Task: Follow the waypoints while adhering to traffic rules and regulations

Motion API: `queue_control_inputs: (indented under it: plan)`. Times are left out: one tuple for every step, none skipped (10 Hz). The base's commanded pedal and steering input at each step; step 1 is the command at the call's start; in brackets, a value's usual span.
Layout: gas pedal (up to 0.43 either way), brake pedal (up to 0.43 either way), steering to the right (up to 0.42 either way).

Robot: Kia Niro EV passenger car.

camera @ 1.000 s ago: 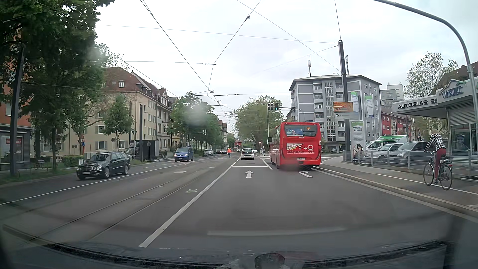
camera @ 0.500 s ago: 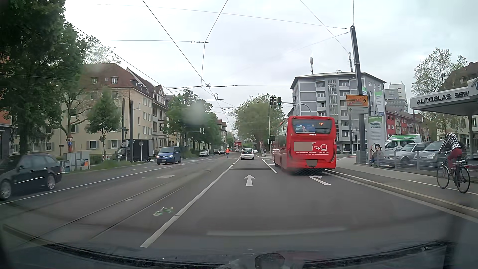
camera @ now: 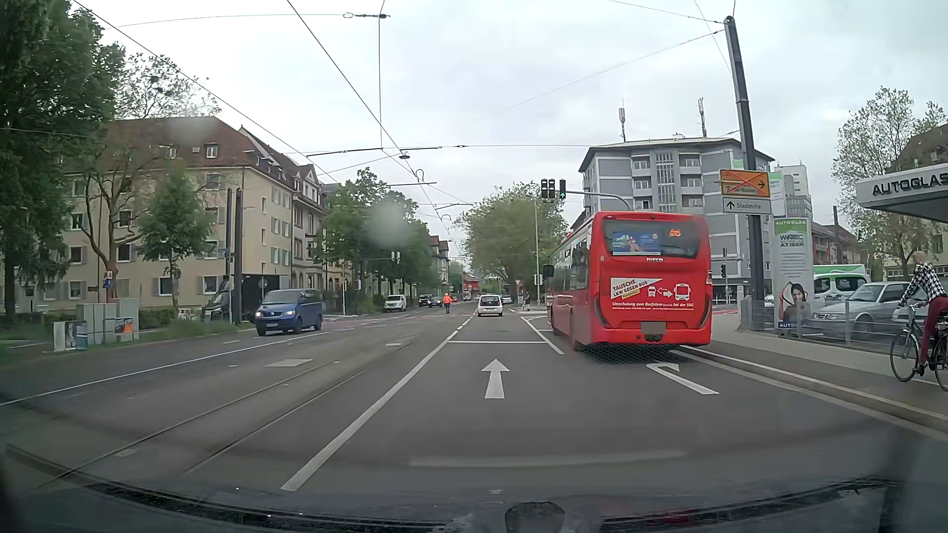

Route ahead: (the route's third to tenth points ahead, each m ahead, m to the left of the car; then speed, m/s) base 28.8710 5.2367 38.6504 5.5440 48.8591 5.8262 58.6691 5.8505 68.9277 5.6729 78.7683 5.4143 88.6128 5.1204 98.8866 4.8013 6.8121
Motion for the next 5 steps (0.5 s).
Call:
queue_control_inputs:
  plan:
    - [0.11, 0.0, -0.001]
    - [0.11, 0.0, -0.001]
    - [0.11, 0.0, -0.001]
    - [0.11, 0.0, -0.001]
    - [0.11, 0.0, -0.001]
